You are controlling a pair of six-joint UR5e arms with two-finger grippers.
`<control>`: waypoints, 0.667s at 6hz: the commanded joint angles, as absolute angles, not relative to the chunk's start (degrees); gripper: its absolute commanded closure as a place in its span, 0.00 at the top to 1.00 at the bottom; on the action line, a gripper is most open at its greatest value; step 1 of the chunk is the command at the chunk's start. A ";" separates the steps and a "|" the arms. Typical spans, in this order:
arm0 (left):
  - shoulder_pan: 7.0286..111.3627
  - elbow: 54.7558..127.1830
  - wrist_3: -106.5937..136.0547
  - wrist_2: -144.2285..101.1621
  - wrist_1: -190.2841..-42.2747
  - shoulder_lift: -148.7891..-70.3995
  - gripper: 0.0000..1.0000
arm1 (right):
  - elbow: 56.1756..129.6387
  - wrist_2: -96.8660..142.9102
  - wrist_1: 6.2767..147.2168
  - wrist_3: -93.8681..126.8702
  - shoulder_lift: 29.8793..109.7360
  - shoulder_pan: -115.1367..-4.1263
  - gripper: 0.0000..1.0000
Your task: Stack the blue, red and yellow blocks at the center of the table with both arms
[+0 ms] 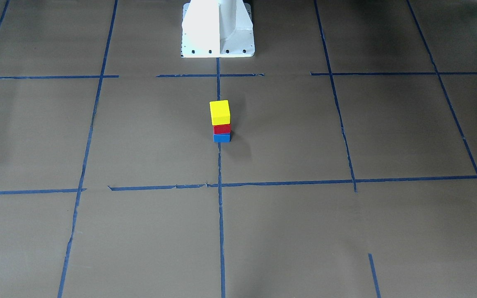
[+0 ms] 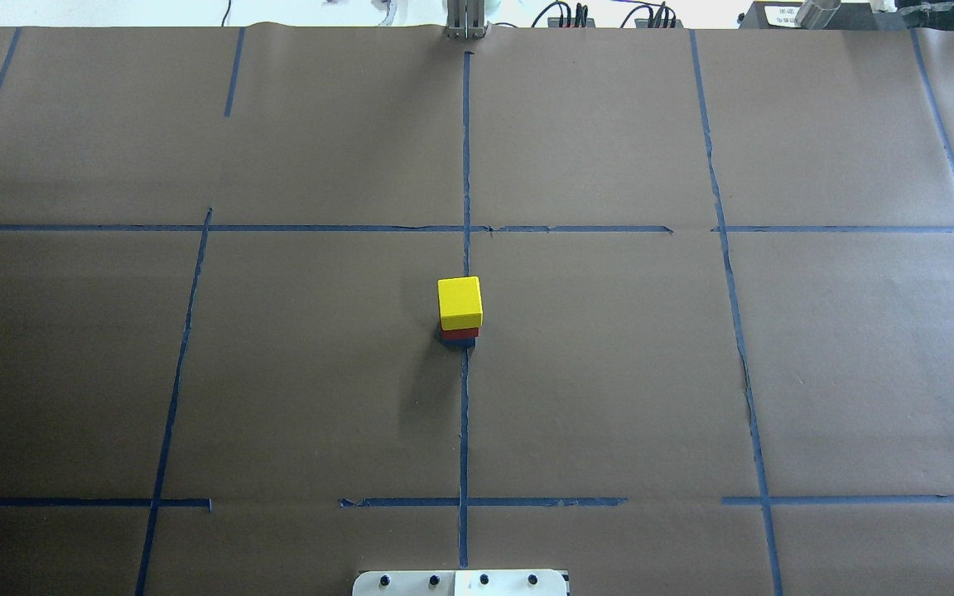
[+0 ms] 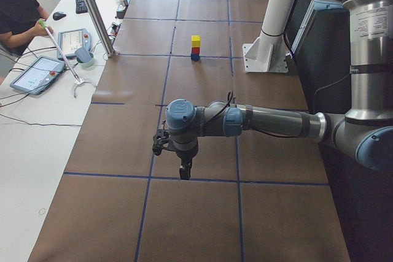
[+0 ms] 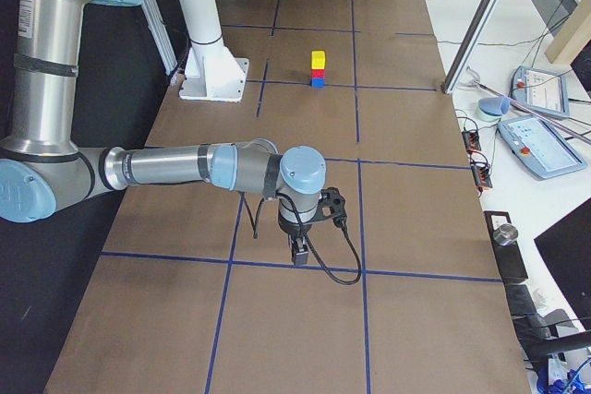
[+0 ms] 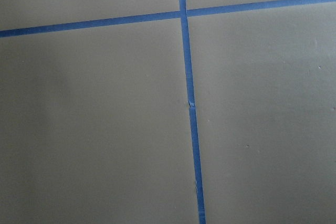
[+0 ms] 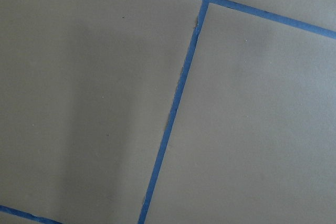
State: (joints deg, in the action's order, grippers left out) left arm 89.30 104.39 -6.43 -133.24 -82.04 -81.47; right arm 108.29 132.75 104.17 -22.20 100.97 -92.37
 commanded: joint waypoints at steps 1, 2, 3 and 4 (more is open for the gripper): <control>89.21 104.24 -6.42 -133.07 -82.00 -81.39 1.00 | 108.90 132.89 104.24 -22.06 101.69 -92.29 1.00; 89.21 104.33 -6.33 -133.15 -82.09 -81.39 1.00 | 108.46 132.80 104.15 -22.23 101.69 -92.29 1.00; 89.21 104.33 -6.24 -133.24 -82.00 -81.56 1.00 | 108.54 132.80 104.15 -22.15 101.60 -92.29 1.00; 89.21 104.76 -6.24 -133.42 -81.22 -82.43 1.00 | 107.76 132.45 104.15 -22.41 101.25 -92.29 1.00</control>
